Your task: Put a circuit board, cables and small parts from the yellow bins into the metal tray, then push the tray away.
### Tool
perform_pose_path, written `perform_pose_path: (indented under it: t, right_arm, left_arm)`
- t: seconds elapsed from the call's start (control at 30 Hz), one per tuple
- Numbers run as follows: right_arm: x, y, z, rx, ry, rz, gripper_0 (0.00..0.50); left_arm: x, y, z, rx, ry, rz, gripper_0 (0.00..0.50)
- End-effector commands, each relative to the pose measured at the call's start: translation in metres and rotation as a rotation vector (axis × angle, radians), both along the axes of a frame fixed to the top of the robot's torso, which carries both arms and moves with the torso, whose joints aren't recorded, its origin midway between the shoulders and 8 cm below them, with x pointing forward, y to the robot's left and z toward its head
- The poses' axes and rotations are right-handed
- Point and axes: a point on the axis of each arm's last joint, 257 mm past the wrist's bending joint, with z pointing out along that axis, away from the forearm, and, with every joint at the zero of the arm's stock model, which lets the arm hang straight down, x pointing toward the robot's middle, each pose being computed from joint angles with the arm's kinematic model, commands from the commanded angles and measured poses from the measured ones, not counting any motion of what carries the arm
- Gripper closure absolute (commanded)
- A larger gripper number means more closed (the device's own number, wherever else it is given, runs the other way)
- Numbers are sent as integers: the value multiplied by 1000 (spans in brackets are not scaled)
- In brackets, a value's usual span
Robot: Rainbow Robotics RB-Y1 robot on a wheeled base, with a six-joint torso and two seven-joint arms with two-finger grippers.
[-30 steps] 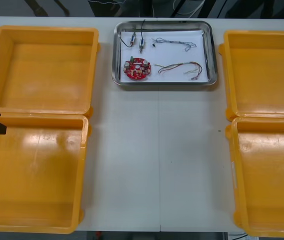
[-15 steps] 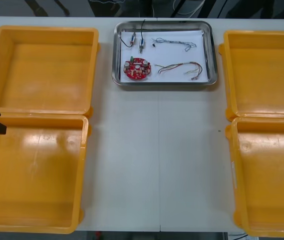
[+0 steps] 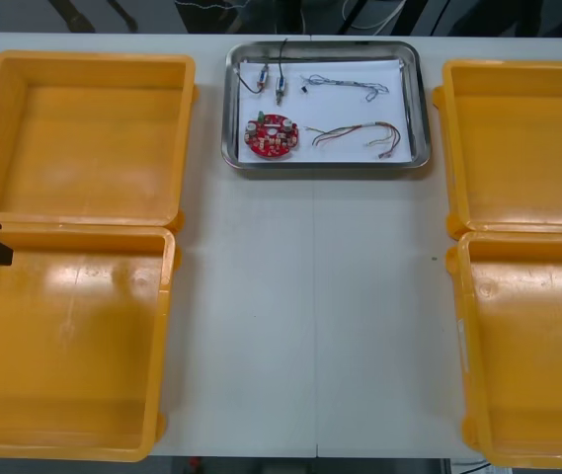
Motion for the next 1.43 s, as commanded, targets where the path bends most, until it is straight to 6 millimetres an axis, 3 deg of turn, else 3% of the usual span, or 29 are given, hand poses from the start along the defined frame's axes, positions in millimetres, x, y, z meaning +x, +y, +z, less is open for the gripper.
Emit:
perform_pose_path:
  t: [0.03,1.43]
  right_arm:
    - [-5,-1,0,25,-4,-34,0]
    - [-5,0,0,20,-4,-28,0]
  left_arm:
    - [-2,11,10,72,-20,-64,0]
    - [-2,11,10,72,-20,-64,0]
